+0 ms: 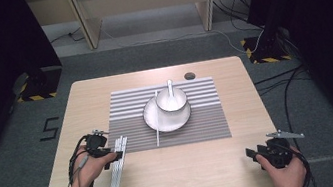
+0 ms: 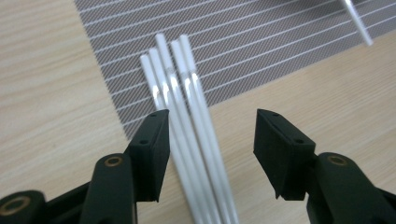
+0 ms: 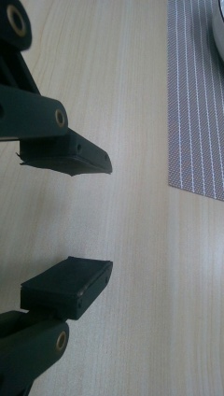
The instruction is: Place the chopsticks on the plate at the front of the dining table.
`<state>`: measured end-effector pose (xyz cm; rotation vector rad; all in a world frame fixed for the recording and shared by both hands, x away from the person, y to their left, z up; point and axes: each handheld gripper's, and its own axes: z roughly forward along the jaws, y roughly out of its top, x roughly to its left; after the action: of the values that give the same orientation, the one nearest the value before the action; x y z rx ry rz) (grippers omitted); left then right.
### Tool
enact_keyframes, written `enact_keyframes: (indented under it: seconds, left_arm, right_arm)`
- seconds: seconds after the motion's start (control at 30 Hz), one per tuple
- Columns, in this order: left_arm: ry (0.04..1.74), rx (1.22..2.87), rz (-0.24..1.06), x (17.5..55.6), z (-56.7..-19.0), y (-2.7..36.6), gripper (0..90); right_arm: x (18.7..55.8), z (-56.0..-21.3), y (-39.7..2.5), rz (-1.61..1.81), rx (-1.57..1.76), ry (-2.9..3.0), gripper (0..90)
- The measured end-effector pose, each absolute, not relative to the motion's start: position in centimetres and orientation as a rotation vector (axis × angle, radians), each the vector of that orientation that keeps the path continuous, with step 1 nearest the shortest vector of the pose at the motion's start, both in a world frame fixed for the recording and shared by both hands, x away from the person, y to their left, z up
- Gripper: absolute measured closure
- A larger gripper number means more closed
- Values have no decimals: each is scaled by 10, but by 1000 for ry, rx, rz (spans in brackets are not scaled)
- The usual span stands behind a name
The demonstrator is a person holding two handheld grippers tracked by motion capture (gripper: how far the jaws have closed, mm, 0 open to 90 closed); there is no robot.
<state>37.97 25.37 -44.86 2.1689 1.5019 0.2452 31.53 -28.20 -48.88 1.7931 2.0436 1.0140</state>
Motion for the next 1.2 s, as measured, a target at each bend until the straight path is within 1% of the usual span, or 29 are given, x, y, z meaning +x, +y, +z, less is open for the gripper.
enact_keyframes:
  seconds: [0.23, 0.33, 0.77, 1.2]
  left_arm:
    - [1548, 2211, 267, 376, -462, 265, 497]
    - [1557, 2227, 267, 375, -466, 267, 500]
    - [1574, 2294, 269, 373, -478, 264, 539]
    - [1567, 2312, 268, 374, -480, 261, 567]
  right_arm:
    - [315, -489, -282, 1012, 1784, 2048, 464]
    - [315, -489, -282, 1012, 1790, 2046, 464]
    - [315, -489, -282, 1012, 1787, 2047, 463]
    - [315, -489, -282, 1013, 1791, 2047, 464]
